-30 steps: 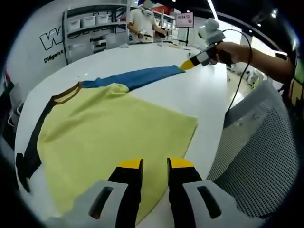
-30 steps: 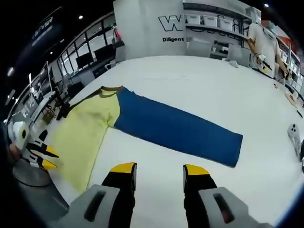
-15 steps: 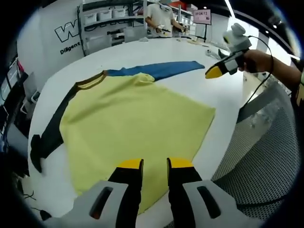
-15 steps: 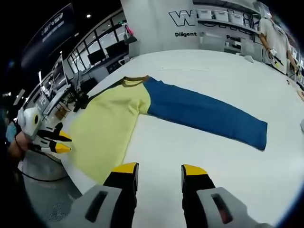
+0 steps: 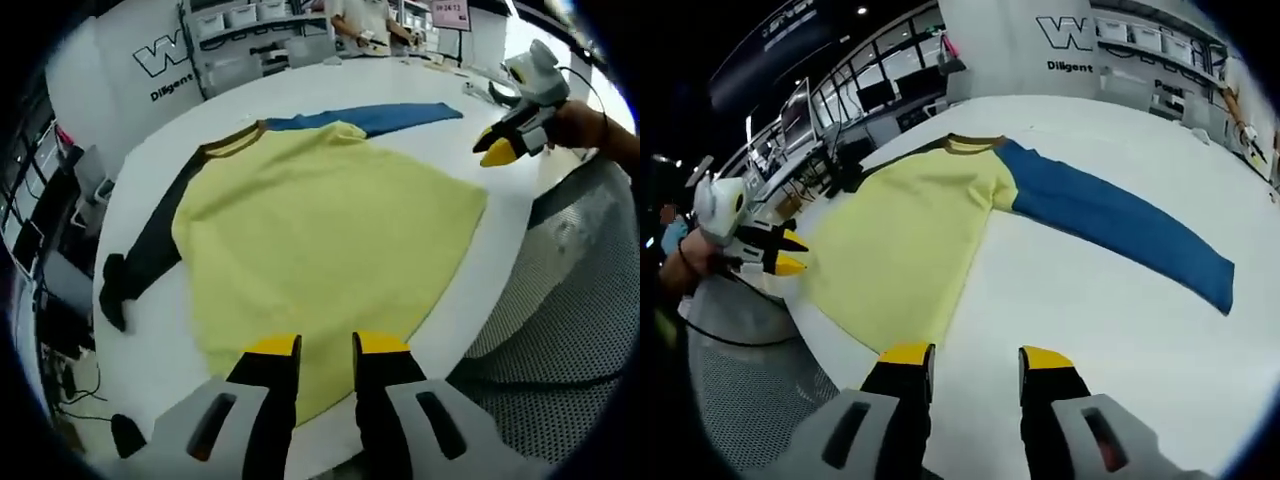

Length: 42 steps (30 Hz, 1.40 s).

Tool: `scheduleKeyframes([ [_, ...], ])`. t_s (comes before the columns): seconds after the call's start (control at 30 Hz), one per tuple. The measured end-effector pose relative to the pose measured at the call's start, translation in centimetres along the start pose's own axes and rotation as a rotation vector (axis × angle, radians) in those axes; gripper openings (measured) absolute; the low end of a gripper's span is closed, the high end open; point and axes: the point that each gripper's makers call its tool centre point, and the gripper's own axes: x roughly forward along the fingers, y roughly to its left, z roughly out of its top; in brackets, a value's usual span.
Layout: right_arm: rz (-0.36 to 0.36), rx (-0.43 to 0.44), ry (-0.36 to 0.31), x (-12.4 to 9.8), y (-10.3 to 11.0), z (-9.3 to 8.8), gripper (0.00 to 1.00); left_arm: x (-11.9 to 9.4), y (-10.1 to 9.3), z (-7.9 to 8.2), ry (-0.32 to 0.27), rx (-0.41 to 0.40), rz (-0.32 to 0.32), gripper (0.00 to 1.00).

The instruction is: Fold the garment on the visible template until the final outline fits inside the template.

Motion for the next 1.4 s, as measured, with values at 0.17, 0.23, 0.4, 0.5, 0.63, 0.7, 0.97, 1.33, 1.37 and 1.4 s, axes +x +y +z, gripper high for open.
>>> scheduleKeyframes([
  [0.17,-0.009,-0.024,0.040,0.2,0.9,-0.7,0.26,-0.5,1.5,-1.0,-0.004,-0.088,0.022,0.15],
  [0.23,0.009,-0.042,0.048,0.3,1.7,-0.8,0.23,-0.7,2.3,-1.2,-0.021,-0.149,0.050,0.16],
  [0.4,0.027,-0.080,0.087,1.0,2.8,-1.6,0.21,-1.4,3.9,-2.5,-0.012,-0.212,0.084,0.19],
  [0.5,0.041,-0.096,0.095,1.2,3.3,-1.7,0.19,-1.5,4.4,-3.5,0.006,-0.237,0.082,0.19],
  [0.63,0.053,-0.151,0.121,1.6,3.9,-2.1,0.17,-1.4,4.7,-4.6,0.034,-0.262,0.083,0.19],
  [0.7,0.053,-0.153,0.121,1.7,4.0,-2.1,0.16,-1.3,4.6,-5.1,0.050,-0.281,0.079,0.19],
  [0.97,0.071,-0.169,0.147,2.4,4.7,-2.0,0.09,-1.2,5.2,-6.4,0.079,-0.316,0.103,0.17],
  [1.33,0.062,-0.185,0.161,2.1,4.6,-2.4,0.10,-1.0,5.3,-6.8,0.087,-0.331,0.098,0.17],
  [1.37,0.061,-0.185,0.169,2.1,4.6,-2.7,0.11,-0.9,5.2,-6.9,0.091,-0.322,0.098,0.17],
  [1.4,0.060,-0.185,0.174,2.3,4.5,-2.9,0.10,-0.8,5.1,-6.9,0.094,-0.319,0.098,0.17],
])
